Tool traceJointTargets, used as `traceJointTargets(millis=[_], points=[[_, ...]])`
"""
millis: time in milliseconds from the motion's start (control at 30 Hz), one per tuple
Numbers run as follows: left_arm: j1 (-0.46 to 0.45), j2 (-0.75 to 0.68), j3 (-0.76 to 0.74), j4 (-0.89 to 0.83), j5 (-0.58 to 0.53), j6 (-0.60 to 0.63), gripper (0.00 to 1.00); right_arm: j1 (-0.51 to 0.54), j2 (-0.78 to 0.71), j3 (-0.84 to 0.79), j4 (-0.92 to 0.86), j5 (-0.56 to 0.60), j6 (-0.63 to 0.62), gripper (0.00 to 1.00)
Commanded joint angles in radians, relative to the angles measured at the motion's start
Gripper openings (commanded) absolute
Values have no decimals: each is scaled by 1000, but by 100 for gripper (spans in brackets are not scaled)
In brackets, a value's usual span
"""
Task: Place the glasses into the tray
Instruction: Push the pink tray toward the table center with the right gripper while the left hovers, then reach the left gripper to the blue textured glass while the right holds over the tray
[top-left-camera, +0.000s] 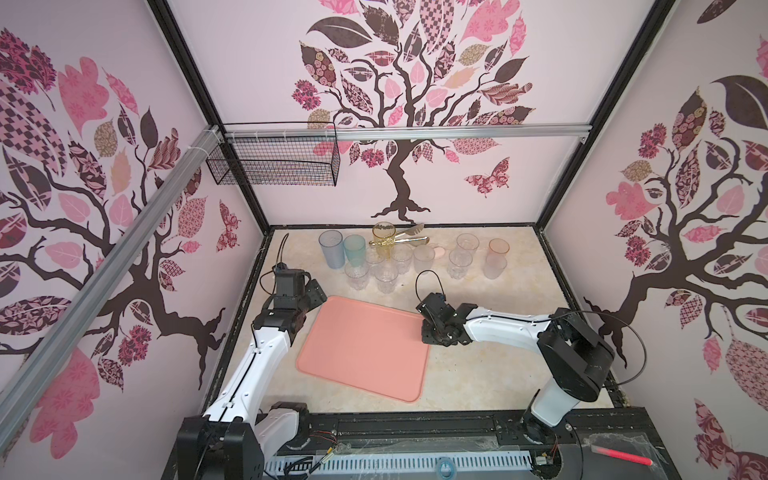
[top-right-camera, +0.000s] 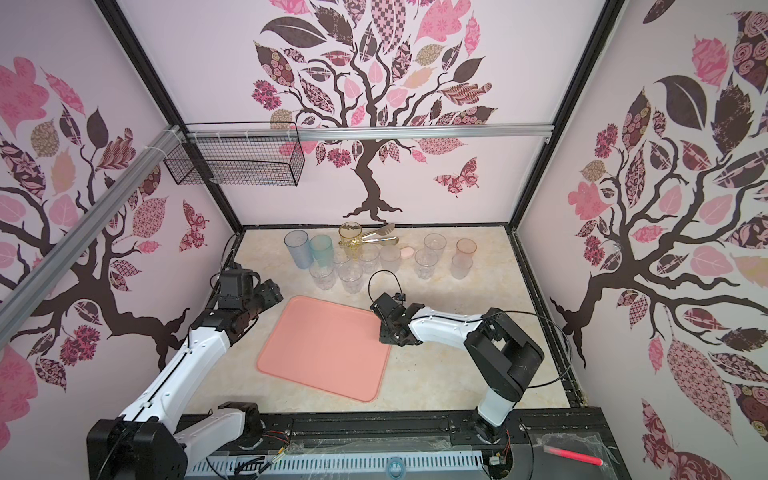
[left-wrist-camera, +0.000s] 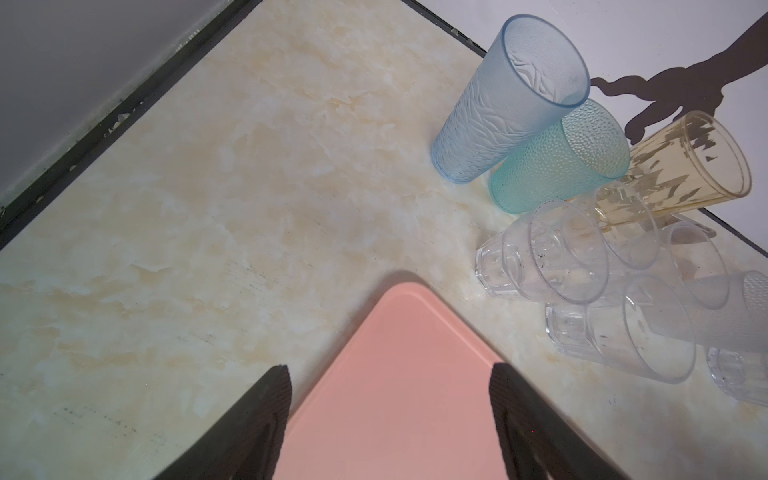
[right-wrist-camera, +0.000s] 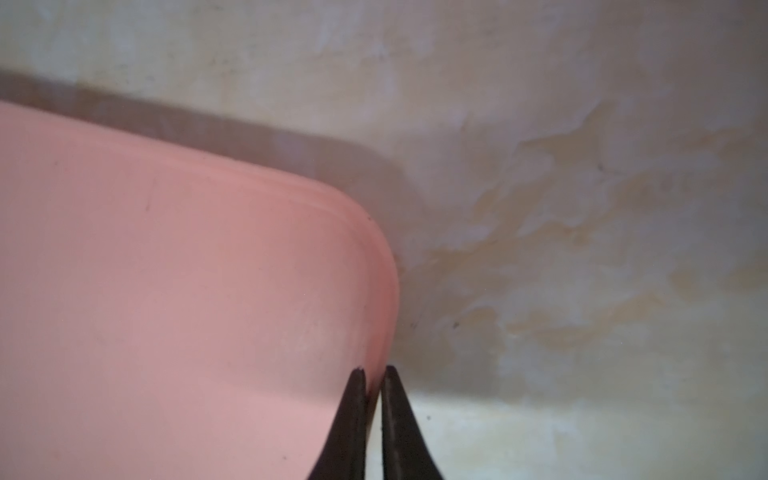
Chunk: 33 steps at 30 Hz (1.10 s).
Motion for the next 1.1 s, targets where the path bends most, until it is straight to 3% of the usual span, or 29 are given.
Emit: traceJointTargets(millis=[0, 300, 500, 767, 1067], points=[[3, -15, -33, 9, 0, -33, 78, -31, 50, 49, -98, 57, -141, 2], [-4, -18, -62, -38, 66, -98, 78, -219, 66, 113, -98, 101, -250, 4], [-55, -14, -127, -10, 63, -141, 79, -236, 174, 228, -103, 133, -349, 9], [-80, 70, -147, 63, 104, -161, 79, -239, 213, 303, -197, 330, -460, 11], [-91, 117, -136, 58, 113, -139, 79, -269, 196, 297, -186, 312, -453, 13]])
